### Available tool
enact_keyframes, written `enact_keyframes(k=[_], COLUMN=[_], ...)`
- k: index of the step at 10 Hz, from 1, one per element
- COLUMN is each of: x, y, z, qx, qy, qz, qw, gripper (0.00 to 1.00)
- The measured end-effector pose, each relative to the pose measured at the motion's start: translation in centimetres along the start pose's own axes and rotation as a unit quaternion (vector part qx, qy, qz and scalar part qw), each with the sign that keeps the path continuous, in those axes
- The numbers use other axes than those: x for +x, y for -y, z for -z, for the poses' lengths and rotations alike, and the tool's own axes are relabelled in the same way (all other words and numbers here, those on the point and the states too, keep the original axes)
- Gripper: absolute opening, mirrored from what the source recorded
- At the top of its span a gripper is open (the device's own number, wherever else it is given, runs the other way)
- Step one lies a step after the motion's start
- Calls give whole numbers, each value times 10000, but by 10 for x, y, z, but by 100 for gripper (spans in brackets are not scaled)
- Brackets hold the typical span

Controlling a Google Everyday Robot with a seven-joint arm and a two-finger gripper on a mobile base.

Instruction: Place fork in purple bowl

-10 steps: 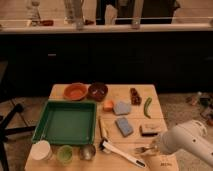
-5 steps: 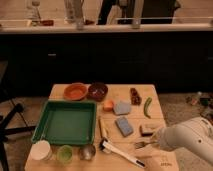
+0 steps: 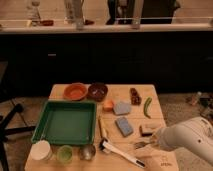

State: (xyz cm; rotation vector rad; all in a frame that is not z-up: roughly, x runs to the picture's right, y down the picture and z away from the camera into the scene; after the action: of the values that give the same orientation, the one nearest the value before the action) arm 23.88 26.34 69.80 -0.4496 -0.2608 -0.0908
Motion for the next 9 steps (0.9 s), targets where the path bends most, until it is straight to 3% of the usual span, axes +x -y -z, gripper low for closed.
enact_keyframes(k=[3,9], x=[-5,-31], y=[9,85], z=[2,7], qx=[101,459], qy=[-4,-49], qz=[98,530], qw=[9999,9975], gripper=[0,0])
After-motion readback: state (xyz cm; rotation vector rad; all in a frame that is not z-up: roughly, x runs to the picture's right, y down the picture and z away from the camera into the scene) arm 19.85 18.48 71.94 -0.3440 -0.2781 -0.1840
